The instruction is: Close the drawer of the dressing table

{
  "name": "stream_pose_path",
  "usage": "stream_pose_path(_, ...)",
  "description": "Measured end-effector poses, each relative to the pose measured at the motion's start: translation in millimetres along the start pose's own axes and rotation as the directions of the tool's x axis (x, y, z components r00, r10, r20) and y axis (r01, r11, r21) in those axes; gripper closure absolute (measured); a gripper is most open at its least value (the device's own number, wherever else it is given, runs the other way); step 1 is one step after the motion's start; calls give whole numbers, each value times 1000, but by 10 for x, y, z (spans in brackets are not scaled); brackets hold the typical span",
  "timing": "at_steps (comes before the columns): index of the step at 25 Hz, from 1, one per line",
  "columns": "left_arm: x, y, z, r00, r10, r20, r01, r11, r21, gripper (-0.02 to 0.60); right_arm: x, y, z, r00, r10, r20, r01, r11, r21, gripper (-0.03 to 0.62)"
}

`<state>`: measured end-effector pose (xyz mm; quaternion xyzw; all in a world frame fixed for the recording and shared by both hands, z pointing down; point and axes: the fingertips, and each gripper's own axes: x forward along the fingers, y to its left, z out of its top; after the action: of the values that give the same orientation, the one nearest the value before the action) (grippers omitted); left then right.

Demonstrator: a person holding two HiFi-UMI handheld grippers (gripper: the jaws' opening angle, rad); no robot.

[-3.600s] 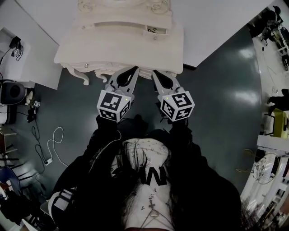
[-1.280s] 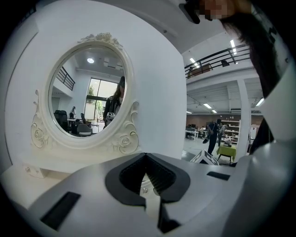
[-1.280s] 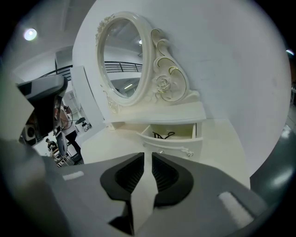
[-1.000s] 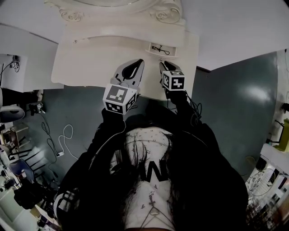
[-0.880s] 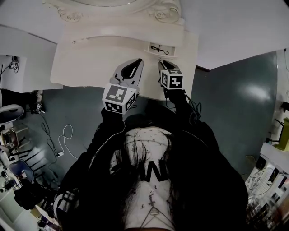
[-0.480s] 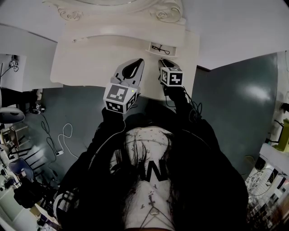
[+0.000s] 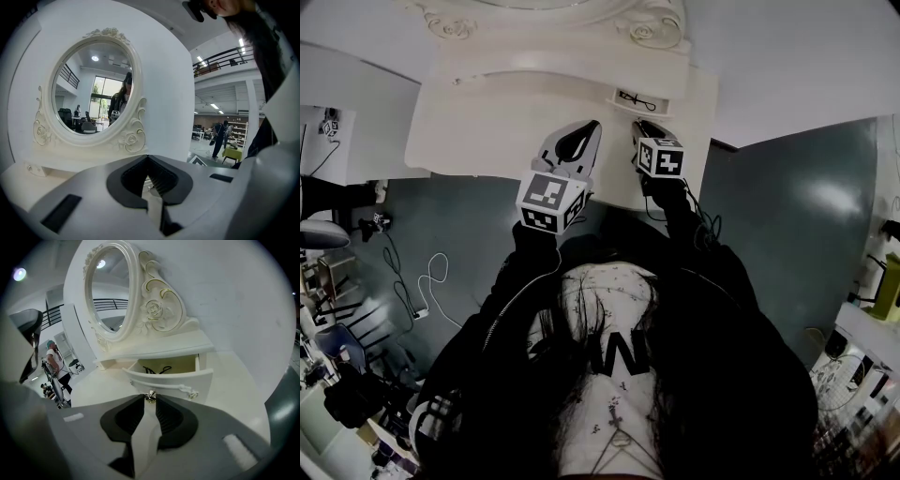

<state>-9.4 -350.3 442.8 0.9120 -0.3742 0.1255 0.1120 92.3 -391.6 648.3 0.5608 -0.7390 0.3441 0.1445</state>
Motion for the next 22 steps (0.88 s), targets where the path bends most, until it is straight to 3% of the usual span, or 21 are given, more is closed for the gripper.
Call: stream_pose_path(22, 48, 82, -35, 1000, 17, -5, -17, 1000, -13, 581, 195, -152, 181, 1000, 5, 23, -5, 1000, 1, 510)
